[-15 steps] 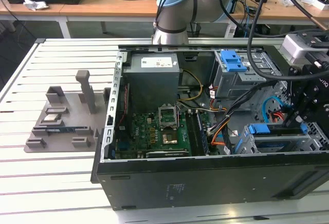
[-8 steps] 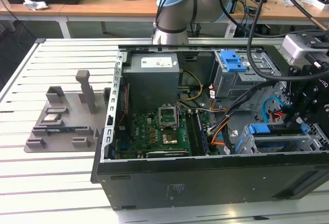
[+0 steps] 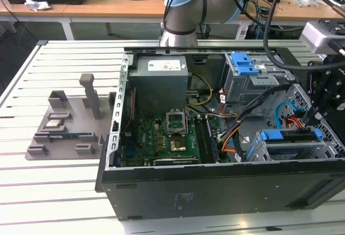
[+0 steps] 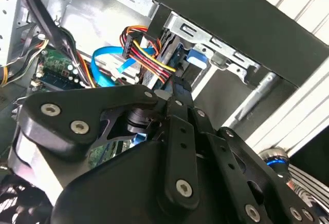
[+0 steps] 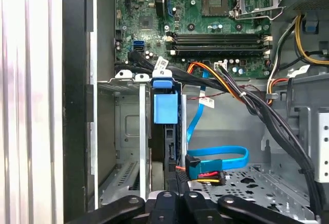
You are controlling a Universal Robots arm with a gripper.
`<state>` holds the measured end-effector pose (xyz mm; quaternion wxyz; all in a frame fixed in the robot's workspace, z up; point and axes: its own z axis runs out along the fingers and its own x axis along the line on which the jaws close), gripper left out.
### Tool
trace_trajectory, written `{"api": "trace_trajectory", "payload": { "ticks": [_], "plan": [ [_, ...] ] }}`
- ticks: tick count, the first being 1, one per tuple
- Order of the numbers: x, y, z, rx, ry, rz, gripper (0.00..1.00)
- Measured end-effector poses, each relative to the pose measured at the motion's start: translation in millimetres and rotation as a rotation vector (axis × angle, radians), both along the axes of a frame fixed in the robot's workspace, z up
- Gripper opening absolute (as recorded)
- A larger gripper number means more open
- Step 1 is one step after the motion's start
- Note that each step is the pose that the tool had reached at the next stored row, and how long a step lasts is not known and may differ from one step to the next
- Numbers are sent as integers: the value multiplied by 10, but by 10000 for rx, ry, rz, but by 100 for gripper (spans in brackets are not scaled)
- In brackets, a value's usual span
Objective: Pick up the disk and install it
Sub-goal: 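Insert the first disk wire, then insert the second disk wire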
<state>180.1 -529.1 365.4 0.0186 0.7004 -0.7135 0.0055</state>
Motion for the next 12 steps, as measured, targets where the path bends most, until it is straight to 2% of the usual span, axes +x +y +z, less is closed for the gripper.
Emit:
{"api": "trace_trajectory", "payload": {
  "ticks": [3,4,12],
  "plan": [
    [0,2,157,0,0,0,11],
    [0,2,180,-2,0,0,11],
    [0,2,192,-1,0,0,11]
  ]
}}
